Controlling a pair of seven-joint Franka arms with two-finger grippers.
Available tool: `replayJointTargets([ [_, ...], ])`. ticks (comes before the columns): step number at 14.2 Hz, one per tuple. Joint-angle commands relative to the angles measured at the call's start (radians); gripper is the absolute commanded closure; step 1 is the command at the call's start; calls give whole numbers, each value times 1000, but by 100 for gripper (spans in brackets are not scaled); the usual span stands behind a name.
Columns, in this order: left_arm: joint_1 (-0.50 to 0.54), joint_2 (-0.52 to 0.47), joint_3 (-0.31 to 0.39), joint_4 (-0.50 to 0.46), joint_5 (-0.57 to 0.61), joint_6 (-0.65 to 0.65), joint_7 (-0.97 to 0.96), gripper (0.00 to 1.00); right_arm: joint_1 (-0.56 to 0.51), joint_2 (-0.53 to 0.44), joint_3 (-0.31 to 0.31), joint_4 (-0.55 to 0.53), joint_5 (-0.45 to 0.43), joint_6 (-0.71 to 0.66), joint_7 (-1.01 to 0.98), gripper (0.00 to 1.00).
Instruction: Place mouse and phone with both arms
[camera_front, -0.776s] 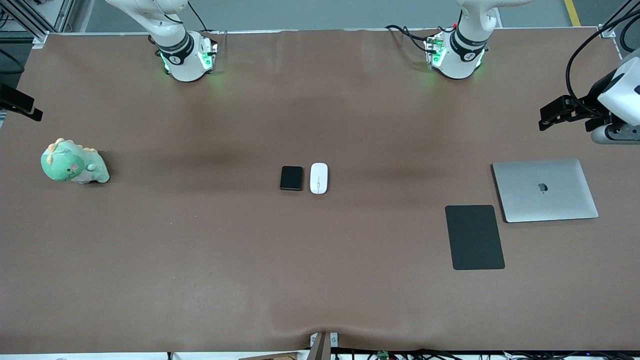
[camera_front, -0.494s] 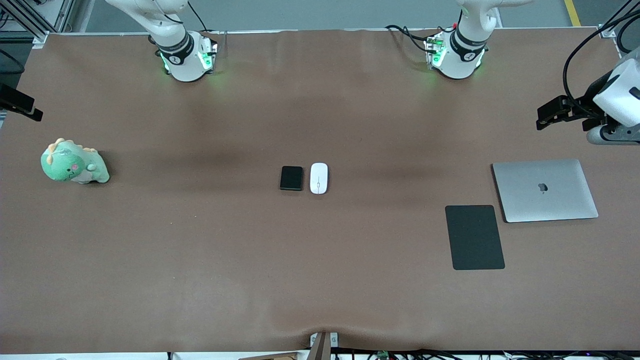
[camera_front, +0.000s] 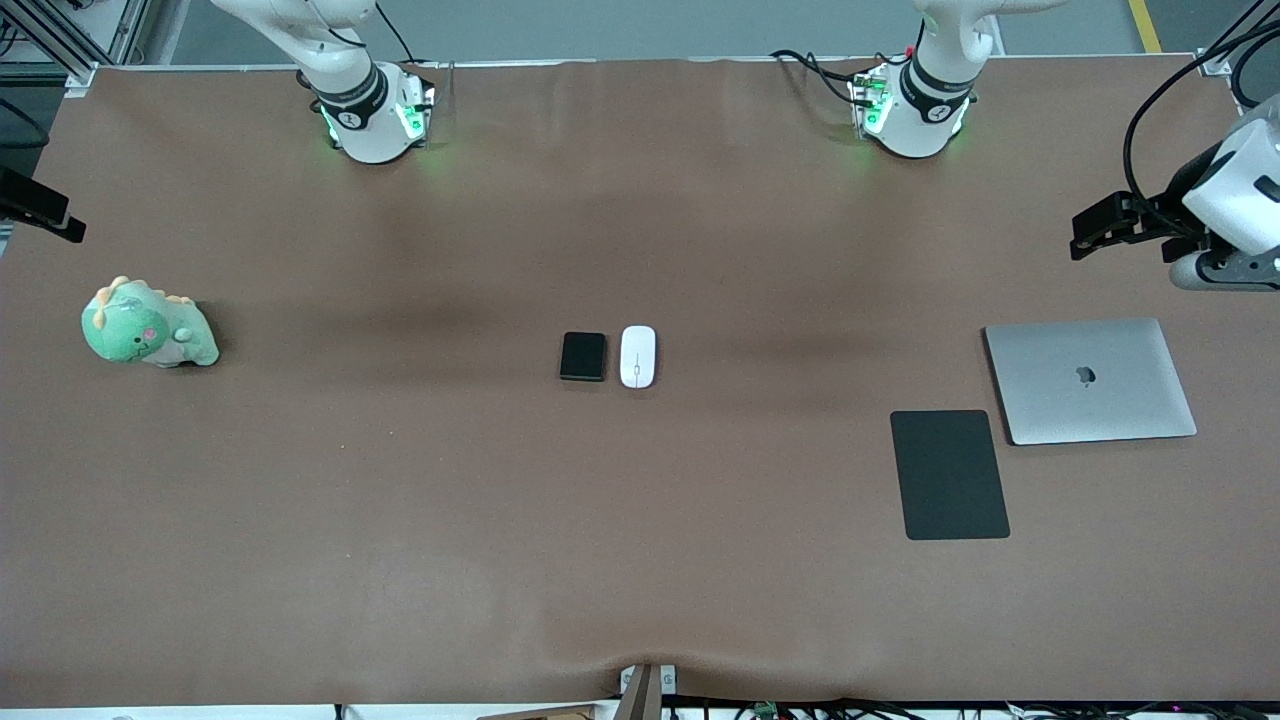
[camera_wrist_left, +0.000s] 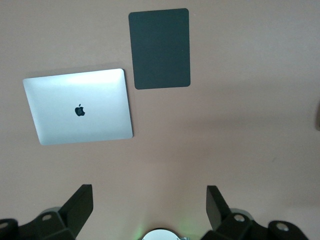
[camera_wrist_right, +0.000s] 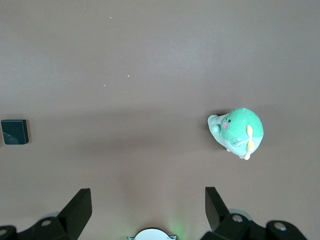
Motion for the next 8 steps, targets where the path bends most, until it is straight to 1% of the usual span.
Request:
replayJointTargets([
  [1,-5,38,0,6,-92,5,-10,0,-19,0,15,9,-10,-8,13,0],
  [4,8,101,1,23,-229,11,-23,0,-19,0,15,7,-10,-8,13,0],
  [7,-11,171,0,27,-343,16,-30,0,-19,0,15,9,-10,-8,13,0],
  [8,-25,190,0,26,-401,37,-65,0,-19,0,15,9,-8,-8,13,0],
])
